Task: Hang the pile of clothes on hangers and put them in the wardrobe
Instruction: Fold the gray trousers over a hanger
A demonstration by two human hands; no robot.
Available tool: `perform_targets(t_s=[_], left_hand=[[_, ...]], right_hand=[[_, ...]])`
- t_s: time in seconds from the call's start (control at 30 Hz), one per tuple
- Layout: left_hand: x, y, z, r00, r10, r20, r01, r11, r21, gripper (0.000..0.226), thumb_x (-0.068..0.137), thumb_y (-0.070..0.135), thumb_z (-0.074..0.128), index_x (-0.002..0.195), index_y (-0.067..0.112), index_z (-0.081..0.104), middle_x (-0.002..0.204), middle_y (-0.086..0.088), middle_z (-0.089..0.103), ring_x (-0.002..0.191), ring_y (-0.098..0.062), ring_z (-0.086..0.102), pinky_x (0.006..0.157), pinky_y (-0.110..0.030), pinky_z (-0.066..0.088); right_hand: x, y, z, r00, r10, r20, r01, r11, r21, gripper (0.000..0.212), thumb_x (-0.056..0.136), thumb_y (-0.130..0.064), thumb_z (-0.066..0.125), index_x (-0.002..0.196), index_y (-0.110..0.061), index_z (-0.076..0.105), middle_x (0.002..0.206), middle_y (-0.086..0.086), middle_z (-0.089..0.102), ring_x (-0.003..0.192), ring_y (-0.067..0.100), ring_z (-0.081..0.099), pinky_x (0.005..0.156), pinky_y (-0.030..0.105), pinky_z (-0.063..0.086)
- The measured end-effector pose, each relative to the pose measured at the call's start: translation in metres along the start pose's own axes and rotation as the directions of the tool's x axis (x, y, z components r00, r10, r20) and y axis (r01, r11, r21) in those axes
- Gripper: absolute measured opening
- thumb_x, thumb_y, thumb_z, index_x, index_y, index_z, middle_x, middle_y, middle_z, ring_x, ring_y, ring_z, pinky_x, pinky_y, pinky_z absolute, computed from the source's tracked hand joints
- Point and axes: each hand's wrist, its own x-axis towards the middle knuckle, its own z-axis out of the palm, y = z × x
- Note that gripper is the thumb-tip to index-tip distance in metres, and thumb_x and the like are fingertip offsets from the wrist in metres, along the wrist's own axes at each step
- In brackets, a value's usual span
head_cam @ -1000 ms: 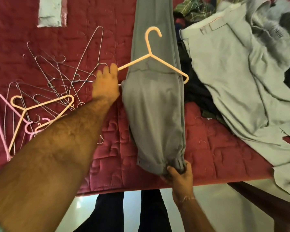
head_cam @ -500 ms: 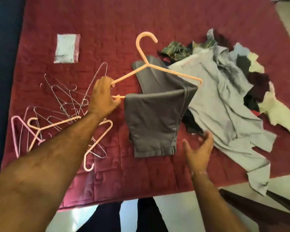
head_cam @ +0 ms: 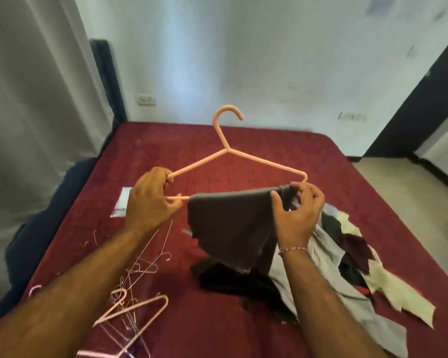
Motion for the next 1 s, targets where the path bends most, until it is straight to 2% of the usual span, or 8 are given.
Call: perform_targets(t_s=[0.1,0.27,0.33,0.5,0.63,0.73,0.8,1.0], left_hand=[[0.011,0.018,-0.014,0.999,0.03,-0.031,-0.031,0.999,-0.026,0.05,0.063,0.015,0.093,0.091,0.021,0.052,0.078,0.007,0.054,0.067,-0.015,0.05,0.06,-0.028,0.042],[0.018,0.034,-0.029,0.995,0.05,-0.087,-0.053,0.998,-0.037,0.05,0.061,0.017,0.093,0.092,0.022,0.054,0.075,0.009,0.053,0.062,-0.013,0.05,0.056,-0.027,0.046],[0.017,0.035,-0.034,0.994,0.044,-0.097,-0.047,0.999,-0.026,0.051,0.059,0.017,0.093,0.092,0.023,0.053,0.074,0.01,0.052,0.062,-0.011,0.05,0.056,-0.025,0.044],[0.015,0.032,-0.048,0.991,0.0,-0.134,0.0,1.0,-0.001,0.052,0.058,0.018,0.092,0.092,0.024,0.053,0.073,0.01,0.052,0.062,-0.011,0.051,0.056,-0.03,0.045],[0.017,0.033,-0.058,0.99,0.001,-0.139,0.0,1.0,0.006,0.053,0.058,0.019,0.092,0.092,0.026,0.052,0.074,0.011,0.052,0.063,-0.011,0.051,0.057,-0.029,0.046],[0.02,0.035,-0.064,0.992,0.006,-0.129,-0.003,1.0,0.023,0.053,0.058,0.02,0.09,0.092,0.028,0.051,0.075,0.012,0.05,0.064,-0.011,0.05,0.057,-0.028,0.044],[0.022,0.033,-0.067,0.993,0.008,-0.114,-0.003,0.999,0.046,0.053,0.059,0.021,0.089,0.092,0.029,0.049,0.075,0.013,0.049,0.064,-0.01,0.049,0.056,-0.025,0.041],[0.027,0.01,-0.083,0.997,-0.012,-0.074,0.025,0.984,0.179,0.059,0.063,0.019,0.089,0.094,0.034,0.042,0.079,0.014,0.048,0.066,-0.013,0.049,0.052,-0.033,0.046]], right_hand=[[0.034,-0.016,0.001,0.999,0.019,-0.04,-0.018,1.0,0.01,0.026,0.085,-0.03,0.082,0.102,-0.038,0.066,0.131,-0.008,0.049,0.116,0.015,0.06,0.095,0.042,0.059],[0.067,-0.031,0.002,0.998,-0.052,-0.041,0.05,0.997,-0.055,0.008,0.092,-0.016,0.072,0.098,-0.021,0.074,0.121,-0.006,0.06,0.108,0.016,0.065,0.09,0.044,0.061],[0.077,-0.037,0.0,0.998,-0.065,-0.027,0.064,0.998,-0.023,0.009,0.092,-0.012,0.07,0.093,-0.022,0.071,0.115,-0.007,0.061,0.102,0.016,0.066,0.086,0.044,0.062],[0.078,-0.043,-0.003,0.99,-0.104,0.092,0.094,0.99,0.11,0.02,0.084,-0.015,0.079,0.093,-0.026,0.065,0.118,-0.006,0.06,0.101,0.011,0.065,0.083,0.028,0.061],[0.071,-0.048,0.0,0.978,-0.025,0.209,0.01,0.997,0.073,0.039,0.077,-0.02,0.082,0.101,-0.036,0.055,0.114,-0.01,0.057,0.103,0.015,0.062,0.082,0.03,0.057],[0.069,-0.055,0.003,0.986,-0.122,0.114,0.124,0.992,-0.012,0.024,0.08,-0.01,0.079,0.086,-0.023,0.061,0.098,-0.006,0.061,0.087,0.016,0.062,0.075,0.04,0.059],[0.067,-0.061,0.004,0.983,-0.149,0.106,0.155,0.987,-0.05,0.017,0.083,-0.009,0.077,0.079,-0.019,0.064,0.089,-0.005,0.063,0.08,0.015,0.061,0.073,0.042,0.059],[0.069,-0.089,-0.006,0.963,0.037,0.266,-0.002,0.992,-0.129,0.015,0.089,-0.015,0.072,0.078,-0.017,0.062,0.075,-0.004,0.067,0.07,0.011,0.062,0.07,0.031,0.053]])
